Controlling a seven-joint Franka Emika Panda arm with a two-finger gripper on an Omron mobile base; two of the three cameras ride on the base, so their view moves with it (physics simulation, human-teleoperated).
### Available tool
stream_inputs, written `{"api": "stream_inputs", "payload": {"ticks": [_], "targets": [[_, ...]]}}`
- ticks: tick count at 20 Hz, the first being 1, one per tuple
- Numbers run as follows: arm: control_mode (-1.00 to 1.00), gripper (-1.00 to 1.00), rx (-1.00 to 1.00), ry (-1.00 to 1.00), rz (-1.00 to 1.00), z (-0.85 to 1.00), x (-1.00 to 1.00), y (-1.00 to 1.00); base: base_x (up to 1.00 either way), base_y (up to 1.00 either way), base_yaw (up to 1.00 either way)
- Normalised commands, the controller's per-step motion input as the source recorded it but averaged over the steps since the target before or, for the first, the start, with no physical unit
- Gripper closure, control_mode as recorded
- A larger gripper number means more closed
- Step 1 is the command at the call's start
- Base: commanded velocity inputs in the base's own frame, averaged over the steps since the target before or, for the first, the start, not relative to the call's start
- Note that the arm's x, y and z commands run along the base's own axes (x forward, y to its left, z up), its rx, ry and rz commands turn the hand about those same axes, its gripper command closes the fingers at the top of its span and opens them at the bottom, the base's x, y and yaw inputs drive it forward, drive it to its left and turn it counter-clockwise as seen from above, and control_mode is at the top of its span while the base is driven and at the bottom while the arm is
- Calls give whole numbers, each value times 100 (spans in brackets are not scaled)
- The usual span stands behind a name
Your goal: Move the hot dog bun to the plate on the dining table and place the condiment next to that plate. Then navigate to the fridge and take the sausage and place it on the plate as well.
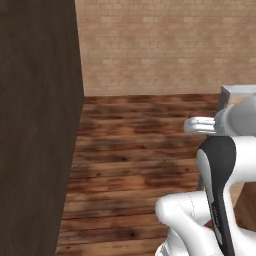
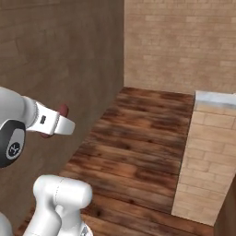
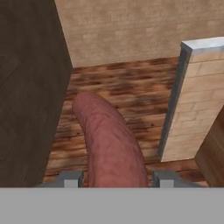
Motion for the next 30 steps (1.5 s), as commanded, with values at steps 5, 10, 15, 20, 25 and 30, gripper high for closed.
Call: {"api": "stream_inputs", "payload": {"ticks": [5,10,15,20,25,30], "targets": [[100,100,0,0,0,0,0,0,100,44,-30],[100,100,0,0,0,0,0,0,100,45,-31],[100,100,0,0,0,0,0,0,100,39,-32],[100,100,0,0,0,0,0,0,100,45,-42],[100,100,0,0,0,0,0,0,100,50,-51],[100,100,0,0,0,0,0,0,100,59,-57]]}}
